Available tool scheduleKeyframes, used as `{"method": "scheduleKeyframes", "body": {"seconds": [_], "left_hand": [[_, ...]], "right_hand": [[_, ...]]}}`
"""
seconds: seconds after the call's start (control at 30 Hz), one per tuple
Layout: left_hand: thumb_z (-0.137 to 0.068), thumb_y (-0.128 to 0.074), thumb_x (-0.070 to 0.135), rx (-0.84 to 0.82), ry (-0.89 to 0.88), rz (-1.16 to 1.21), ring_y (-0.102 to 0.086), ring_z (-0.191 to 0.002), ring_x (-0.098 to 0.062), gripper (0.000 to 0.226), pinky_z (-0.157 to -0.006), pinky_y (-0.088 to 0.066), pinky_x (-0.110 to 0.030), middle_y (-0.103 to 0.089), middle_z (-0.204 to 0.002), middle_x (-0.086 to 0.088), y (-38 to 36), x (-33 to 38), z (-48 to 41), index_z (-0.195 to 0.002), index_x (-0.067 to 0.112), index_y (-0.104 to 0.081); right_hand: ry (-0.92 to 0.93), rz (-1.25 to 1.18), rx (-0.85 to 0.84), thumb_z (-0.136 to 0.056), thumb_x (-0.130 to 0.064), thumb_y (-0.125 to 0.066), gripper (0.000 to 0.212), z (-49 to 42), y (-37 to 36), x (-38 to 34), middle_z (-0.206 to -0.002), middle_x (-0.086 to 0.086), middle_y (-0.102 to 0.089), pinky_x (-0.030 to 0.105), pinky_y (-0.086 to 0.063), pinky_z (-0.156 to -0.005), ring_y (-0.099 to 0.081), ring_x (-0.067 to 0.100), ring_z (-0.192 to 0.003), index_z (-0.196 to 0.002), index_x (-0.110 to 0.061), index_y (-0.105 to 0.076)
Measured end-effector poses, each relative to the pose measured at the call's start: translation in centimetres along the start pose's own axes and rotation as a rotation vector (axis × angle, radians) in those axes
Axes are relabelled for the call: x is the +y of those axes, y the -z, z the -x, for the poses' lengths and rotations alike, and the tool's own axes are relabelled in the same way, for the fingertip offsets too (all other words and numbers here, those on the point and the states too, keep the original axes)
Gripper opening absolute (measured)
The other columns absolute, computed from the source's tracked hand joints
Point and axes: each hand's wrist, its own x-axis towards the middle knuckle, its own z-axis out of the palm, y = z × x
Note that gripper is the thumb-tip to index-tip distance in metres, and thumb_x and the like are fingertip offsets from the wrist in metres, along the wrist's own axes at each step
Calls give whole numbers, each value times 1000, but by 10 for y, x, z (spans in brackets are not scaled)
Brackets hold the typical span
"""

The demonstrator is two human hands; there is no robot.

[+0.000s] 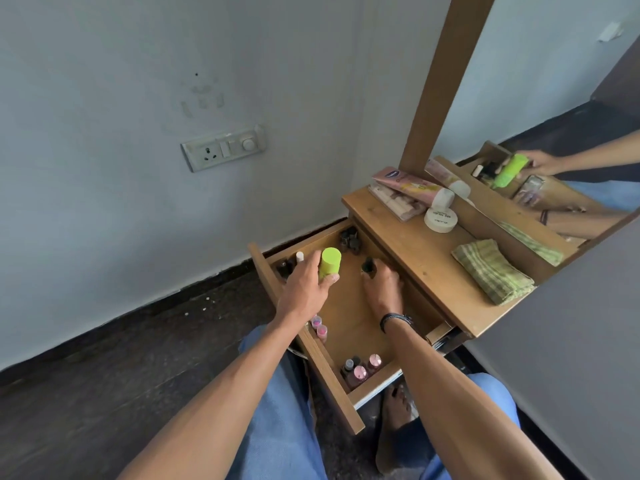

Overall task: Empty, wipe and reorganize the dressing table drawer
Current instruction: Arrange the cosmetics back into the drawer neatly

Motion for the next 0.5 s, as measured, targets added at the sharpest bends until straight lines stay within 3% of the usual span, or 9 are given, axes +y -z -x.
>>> {"method": "scheduleKeyframes", "body": {"seconds": [0.2, 0.33, 0.4, 0.5], "left_hand": [[-99, -60, 37, -12, -16, -33, -58, -115, -22, 54, -86, -46, -32, -59, -129, -7, 0, 0, 0, -144, 13, -43], [-98, -61, 40, 23, -8, -40, -59, -113, -22, 54, -86, -48, -31, -60, -127, -7, -1, -2, -1, -142, 13, -44], [-97, -63, 39, 48, -3, -40, -60, -110, -21, 52, -83, -45, -27, -61, -123, -6, -2, -1, -1, -139, 13, -46], [-92, -70, 36, 58, -21, -50, -64, -97, -20, 44, -75, -49, -30, -65, -112, -2, -3, -1, 0, -127, 18, -49]], "right_hand": [[-90, 14, 55, -98, -27, -60, 22, -6, -14, -2, -108, 13, -70, 42, -55, -87, -65, 37, -102, -116, -15, -66], [-133, 80, 112, -95, -25, -58, 19, 7, -10, -5, -95, 12, -74, 38, -56, -76, -69, 37, -90, -100, -13, -72], [-39, 160, 162, -93, -27, -56, 17, 12, -5, -16, -87, 7, -72, 36, -55, -69, -67, 33, -79, -89, -16, -69], [301, 272, 235, -92, -20, -59, 14, 8, -2, -38, -83, 3, -66, 36, -48, -63, -57, 26, -77, -81, -13, -64]]}}
